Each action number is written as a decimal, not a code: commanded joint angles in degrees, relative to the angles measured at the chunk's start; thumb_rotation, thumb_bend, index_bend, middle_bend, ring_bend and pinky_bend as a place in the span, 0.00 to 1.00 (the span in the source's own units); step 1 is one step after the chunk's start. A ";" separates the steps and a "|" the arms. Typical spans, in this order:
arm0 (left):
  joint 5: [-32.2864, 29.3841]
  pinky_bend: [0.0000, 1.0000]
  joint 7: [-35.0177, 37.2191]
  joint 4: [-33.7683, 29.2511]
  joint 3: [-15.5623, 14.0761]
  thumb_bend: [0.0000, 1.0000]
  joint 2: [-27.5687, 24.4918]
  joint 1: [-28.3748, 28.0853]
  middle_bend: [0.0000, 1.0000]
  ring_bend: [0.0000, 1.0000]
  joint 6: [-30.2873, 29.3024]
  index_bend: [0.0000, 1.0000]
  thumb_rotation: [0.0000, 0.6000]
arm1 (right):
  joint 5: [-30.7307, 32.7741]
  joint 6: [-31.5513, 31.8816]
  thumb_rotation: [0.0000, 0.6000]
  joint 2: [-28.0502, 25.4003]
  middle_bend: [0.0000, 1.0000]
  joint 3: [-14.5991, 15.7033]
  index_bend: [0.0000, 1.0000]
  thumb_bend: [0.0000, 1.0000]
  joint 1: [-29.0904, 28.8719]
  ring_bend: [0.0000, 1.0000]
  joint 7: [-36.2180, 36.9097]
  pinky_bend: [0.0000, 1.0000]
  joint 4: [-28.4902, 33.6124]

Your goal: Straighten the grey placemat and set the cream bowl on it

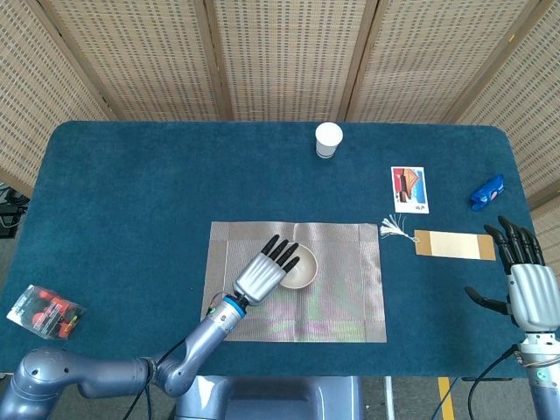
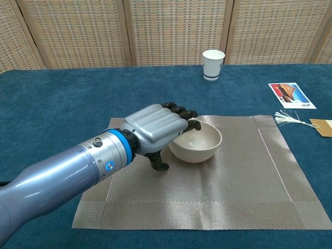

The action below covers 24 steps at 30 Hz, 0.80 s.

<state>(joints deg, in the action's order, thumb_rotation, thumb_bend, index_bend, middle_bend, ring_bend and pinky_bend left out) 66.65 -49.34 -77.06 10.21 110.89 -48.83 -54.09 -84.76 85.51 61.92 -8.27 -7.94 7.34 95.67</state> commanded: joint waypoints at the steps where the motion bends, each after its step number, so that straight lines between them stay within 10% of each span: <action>1: 0.24 0.00 0.33 -2.20 -0.37 0.14 -1.50 0.76 0.00 0.00 -1.45 0.06 1.00 | -0.17 0.03 1.00 0.13 0.00 0.10 0.14 0.12 -0.02 0.00 -0.31 0.00 0.03; 14: 5.01 0.00 7.14 -18.86 -4.77 0.14 -19.96 12.36 0.00 0.00 -16.60 0.05 1.00 | -1.55 1.41 1.00 1.21 0.00 0.75 0.14 0.12 0.38 0.00 -3.69 0.00 0.52; 24: 7.54 0.00 17.80 -19.63 -8.42 0.14 -32.45 24.66 0.00 0.00 -30.04 0.00 1.00 | -0.84 -0.72 1.00 3.44 0.00 1.20 0.13 0.12 -0.65 0.00 -7.80 0.00 -0.68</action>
<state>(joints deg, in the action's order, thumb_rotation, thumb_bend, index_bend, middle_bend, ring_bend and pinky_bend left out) 73.44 -33.93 -96.90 3.05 80.47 -26.43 -82.08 -85.68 85.04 65.08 -7.14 -8.41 -0.17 95.17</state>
